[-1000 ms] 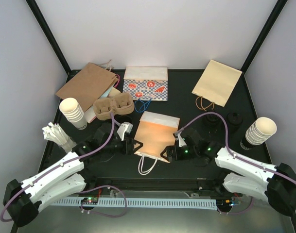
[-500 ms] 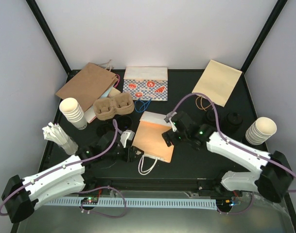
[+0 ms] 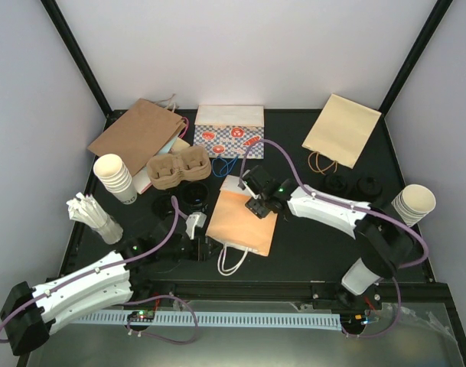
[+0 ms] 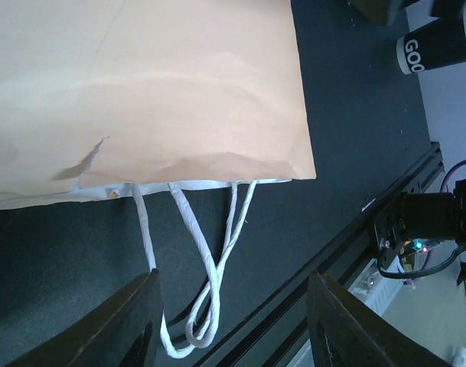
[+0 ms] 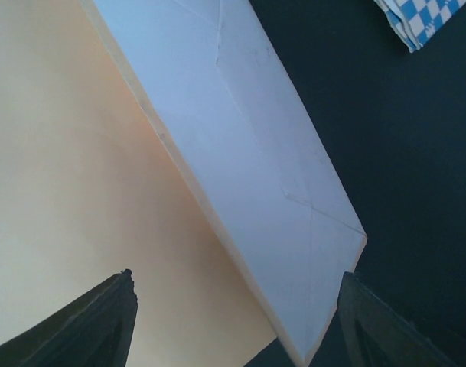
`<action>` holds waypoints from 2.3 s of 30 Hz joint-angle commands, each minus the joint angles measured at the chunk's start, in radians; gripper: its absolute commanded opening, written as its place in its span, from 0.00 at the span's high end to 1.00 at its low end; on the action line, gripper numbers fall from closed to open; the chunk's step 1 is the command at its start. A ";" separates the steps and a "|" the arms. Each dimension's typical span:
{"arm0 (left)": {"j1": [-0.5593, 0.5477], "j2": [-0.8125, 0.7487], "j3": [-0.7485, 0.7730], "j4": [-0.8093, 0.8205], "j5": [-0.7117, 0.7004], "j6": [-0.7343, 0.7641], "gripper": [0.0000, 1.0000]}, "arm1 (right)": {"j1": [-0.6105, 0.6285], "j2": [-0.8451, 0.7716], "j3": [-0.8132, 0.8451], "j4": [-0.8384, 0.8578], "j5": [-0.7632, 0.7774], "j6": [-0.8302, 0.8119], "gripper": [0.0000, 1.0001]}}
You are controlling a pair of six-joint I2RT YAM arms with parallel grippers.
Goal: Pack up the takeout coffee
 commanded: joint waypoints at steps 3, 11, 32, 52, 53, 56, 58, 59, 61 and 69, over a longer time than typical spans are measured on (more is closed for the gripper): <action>-0.010 -0.004 0.005 0.015 -0.015 -0.028 0.46 | 0.003 0.106 0.073 0.047 0.066 -0.083 0.27; -0.013 -0.020 0.011 -0.003 -0.018 -0.025 0.46 | 0.003 0.202 0.085 0.116 0.133 -0.160 0.33; -0.013 -0.033 0.019 -0.027 -0.025 -0.021 0.46 | 0.003 0.280 0.100 0.217 0.221 -0.241 0.57; -0.012 -0.037 0.274 -0.224 -0.073 0.038 0.45 | 0.006 0.093 0.064 0.052 0.105 -0.115 0.99; -0.012 -0.040 0.298 -0.238 -0.078 0.042 0.45 | 0.009 0.082 0.066 0.033 0.099 -0.104 0.99; -0.013 -0.049 0.361 -0.269 -0.085 0.054 0.44 | 0.030 0.043 0.077 -0.053 0.120 -0.066 0.99; -0.012 -0.057 0.393 -0.279 -0.088 0.066 0.43 | 0.055 0.027 0.103 -0.134 0.134 -0.038 0.99; -0.012 -0.062 0.409 -0.285 -0.097 0.076 0.42 | 0.069 0.019 0.109 -0.167 0.134 -0.028 0.99; -0.011 -0.072 0.446 -0.308 -0.132 0.100 0.40 | 0.091 -0.007 0.112 -0.221 0.130 -0.007 0.99; -0.011 -0.101 0.644 -0.467 -0.250 0.188 0.25 | 0.117 -0.173 0.103 -0.329 0.075 0.030 0.99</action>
